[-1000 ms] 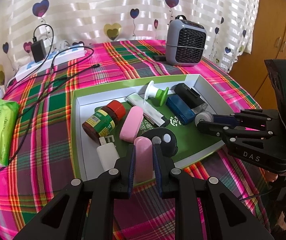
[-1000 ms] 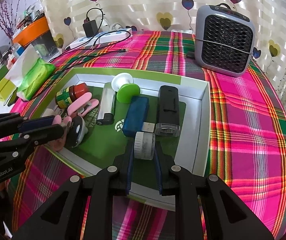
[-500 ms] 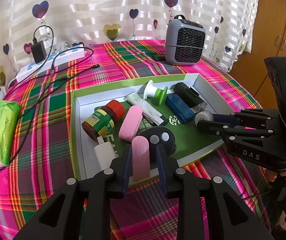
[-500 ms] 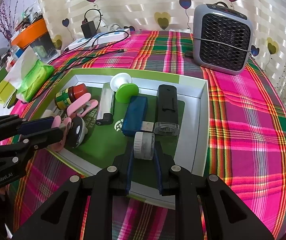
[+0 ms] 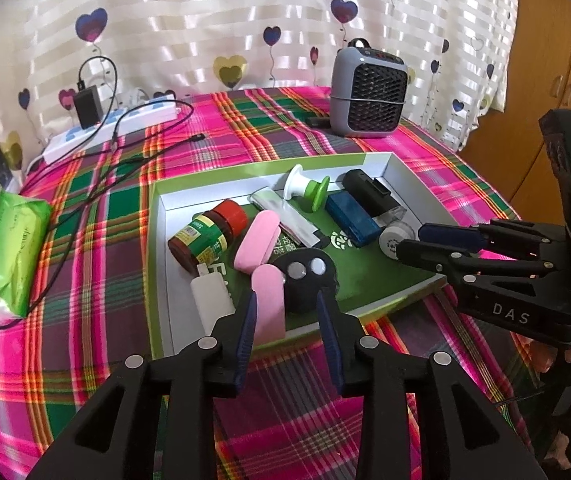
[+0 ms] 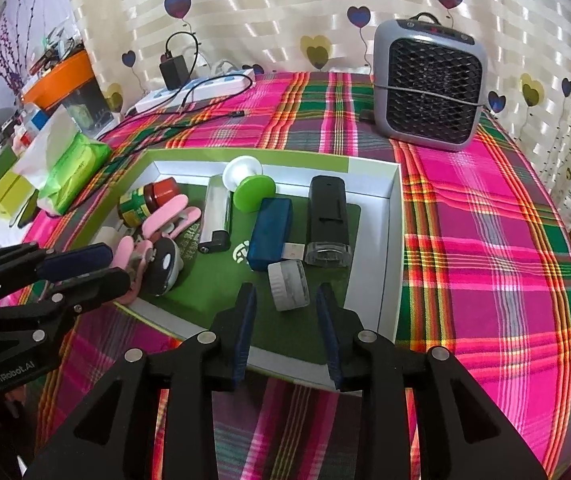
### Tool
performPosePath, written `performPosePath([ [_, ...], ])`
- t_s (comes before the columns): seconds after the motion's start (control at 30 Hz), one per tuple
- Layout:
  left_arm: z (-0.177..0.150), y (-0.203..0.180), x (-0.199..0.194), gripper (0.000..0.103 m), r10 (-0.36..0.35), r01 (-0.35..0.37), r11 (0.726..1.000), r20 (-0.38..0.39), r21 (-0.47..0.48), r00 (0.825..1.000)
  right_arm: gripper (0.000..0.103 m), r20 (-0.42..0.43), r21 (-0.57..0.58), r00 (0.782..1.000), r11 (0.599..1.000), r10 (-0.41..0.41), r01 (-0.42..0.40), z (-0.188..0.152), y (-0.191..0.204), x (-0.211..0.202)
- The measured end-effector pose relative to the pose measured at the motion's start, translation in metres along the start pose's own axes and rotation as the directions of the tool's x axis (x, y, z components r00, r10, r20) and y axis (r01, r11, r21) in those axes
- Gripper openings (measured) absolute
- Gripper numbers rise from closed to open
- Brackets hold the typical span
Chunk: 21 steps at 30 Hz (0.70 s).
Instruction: Organize rigid objects
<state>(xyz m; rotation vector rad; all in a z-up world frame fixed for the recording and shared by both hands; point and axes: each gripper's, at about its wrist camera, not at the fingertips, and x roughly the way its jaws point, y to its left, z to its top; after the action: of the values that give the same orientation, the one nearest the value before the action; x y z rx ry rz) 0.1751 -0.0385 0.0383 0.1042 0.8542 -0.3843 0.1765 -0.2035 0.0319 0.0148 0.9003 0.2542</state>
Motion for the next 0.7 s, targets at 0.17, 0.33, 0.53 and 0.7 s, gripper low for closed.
performPosePath([
  [0.17,-0.005,-0.004,-0.011,0.031,0.062,-0.062,0.998,0.022,-0.001,0.998,0.032,0.033,-0.010,0.999,1.000,-0.016,0.016,-0.003,0.008,-0.013],
  [0.33,-0.012,-0.011,-0.024,0.031,0.114,-0.113,0.993,0.047,-0.012,0.992,0.032,0.062,0.003,0.997,0.999,-0.043,0.043,-0.010,0.012,-0.025],
  [0.53,-0.023,-0.018,-0.038,0.031,0.146,-0.144,0.989,0.066,-0.035,0.987,0.032,0.096,0.000,0.993,0.998,-0.068,0.068,-0.021,0.021,-0.041],
  [0.7,-0.034,-0.024,-0.046,0.031,0.184,-0.181,0.982,0.065,-0.061,0.981,0.032,0.092,0.020,0.992,0.996,-0.089,0.088,-0.035,0.023,-0.048],
])
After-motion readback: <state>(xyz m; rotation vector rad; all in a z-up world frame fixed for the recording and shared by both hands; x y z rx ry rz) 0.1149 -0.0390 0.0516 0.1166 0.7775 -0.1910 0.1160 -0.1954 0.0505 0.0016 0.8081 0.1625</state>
